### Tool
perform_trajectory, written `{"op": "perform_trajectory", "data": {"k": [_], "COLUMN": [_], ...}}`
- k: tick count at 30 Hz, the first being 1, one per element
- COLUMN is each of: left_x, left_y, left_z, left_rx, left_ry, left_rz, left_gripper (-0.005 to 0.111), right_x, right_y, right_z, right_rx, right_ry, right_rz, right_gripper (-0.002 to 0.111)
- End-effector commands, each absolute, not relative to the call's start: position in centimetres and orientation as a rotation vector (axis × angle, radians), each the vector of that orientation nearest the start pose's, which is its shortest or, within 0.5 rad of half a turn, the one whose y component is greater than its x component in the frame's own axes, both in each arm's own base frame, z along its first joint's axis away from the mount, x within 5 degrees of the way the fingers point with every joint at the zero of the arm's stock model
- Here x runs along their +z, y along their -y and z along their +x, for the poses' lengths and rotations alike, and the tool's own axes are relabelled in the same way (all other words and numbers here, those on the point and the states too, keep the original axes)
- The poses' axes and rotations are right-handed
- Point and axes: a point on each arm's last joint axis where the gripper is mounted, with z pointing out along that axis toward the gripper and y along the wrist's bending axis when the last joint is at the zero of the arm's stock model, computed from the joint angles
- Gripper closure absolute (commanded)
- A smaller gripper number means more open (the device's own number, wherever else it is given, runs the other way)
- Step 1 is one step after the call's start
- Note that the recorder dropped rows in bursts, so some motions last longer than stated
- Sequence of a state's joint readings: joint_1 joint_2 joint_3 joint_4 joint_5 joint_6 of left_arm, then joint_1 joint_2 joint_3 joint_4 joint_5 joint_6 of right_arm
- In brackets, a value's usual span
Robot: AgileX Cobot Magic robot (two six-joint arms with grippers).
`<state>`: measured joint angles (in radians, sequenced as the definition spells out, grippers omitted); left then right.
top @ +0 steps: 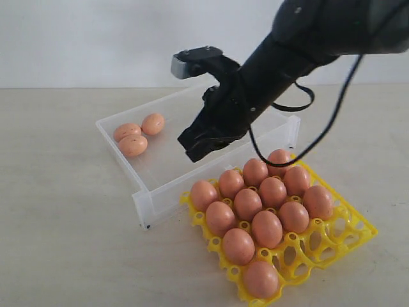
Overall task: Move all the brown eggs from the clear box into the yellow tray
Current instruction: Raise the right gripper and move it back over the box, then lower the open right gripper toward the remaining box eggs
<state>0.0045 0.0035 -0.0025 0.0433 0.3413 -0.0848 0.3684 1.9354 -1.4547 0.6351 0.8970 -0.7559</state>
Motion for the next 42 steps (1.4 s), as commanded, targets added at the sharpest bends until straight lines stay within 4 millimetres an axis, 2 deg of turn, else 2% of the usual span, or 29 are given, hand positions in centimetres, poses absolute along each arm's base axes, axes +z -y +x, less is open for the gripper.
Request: {"op": "perform_trajectory", "data": {"k": [1, 5, 8, 11, 13, 15, 20, 24, 26, 27, 29, 33, 37, 39, 42], "left_x": [18.3, 18.3, 18.3, 18.3, 18.3, 18.3, 18.3, 18.3, 18.3, 18.3, 18.3, 18.3, 18.3, 18.3, 18.3], "left_y": [-0.2, -0.2, -0.2, -0.2, -0.2, -0.2, -0.2, -0.2, -0.2, -0.2, -0.2, -0.2, -0.2, -0.2, -0.2], "left_z": [5.4, 5.4, 5.4, 5.4, 5.4, 5.4, 5.4, 5.4, 5.4, 5.4, 5.4, 5.4, 5.4, 5.4, 5.4], "left_rx": [-0.016, -0.016, -0.016, -0.016, -0.016, -0.016, -0.016, -0.016, -0.016, -0.016, -0.016, -0.016, -0.016, -0.016, -0.016], "left_ry": [-1.820, -1.820, -1.820, -1.820, -1.820, -1.820, -1.820, -1.820, -1.820, -1.820, -1.820, -1.820, -1.820, -1.820, -1.820], "left_rz": [-0.060, -0.060, -0.060, -0.060, -0.060, -0.060, -0.060, -0.060, -0.060, -0.060, -0.060, -0.060, -0.060, -0.060, -0.060], "left_gripper": [0.103, 0.103, 0.103, 0.103, 0.103, 0.103, 0.103, 0.103, 0.103, 0.103, 0.103, 0.103, 0.103, 0.103, 0.103], "right_x": [20.1, 18.0, 16.6, 16.0, 15.9, 16.1, 16.6, 16.0, 15.4, 15.2, 14.8, 14.5, 14.5, 14.1, 13.8], "right_y": [-20.4, -20.9, -20.5, -19.7, -19.0, -18.3, -17.4, -17.4, -17.7, -17.8, -17.8, -17.5, -17.2, -17.0, -17.0], "right_z": [38.9, 40.5, 41.8, 43.3, 44.5, 45.6, 47.0, 48.0, 49.4, 50.3, 51.7, 53.6, 54.2, 54.1, 53.8], "right_rx": [0.811, 0.734, 0.511, 0.286, 0.207, 0.200, 0.339, 0.402, 0.523, 0.664, 0.830, 0.877, 0.858, 0.821, 0.823], "right_ry": [-2.475, -2.147, -1.846, -1.674, -1.672, -1.702, -1.612, -1.670, -1.793, -1.860, -1.941, -2.080, -2.134, -2.162, -2.211], "right_rz": [-1.352, -1.749, -1.978, -2.059, -1.978, -1.832, -1.612, -1.436, -1.275, -1.175, -1.043, -0.709, -0.530, -0.567, -0.586], "right_gripper": [0.109, 0.109, 0.109, 0.109, 0.109, 0.109, 0.109, 0.109, 0.109, 0.109, 0.109, 0.109, 0.108, 0.094, 0.058]}}
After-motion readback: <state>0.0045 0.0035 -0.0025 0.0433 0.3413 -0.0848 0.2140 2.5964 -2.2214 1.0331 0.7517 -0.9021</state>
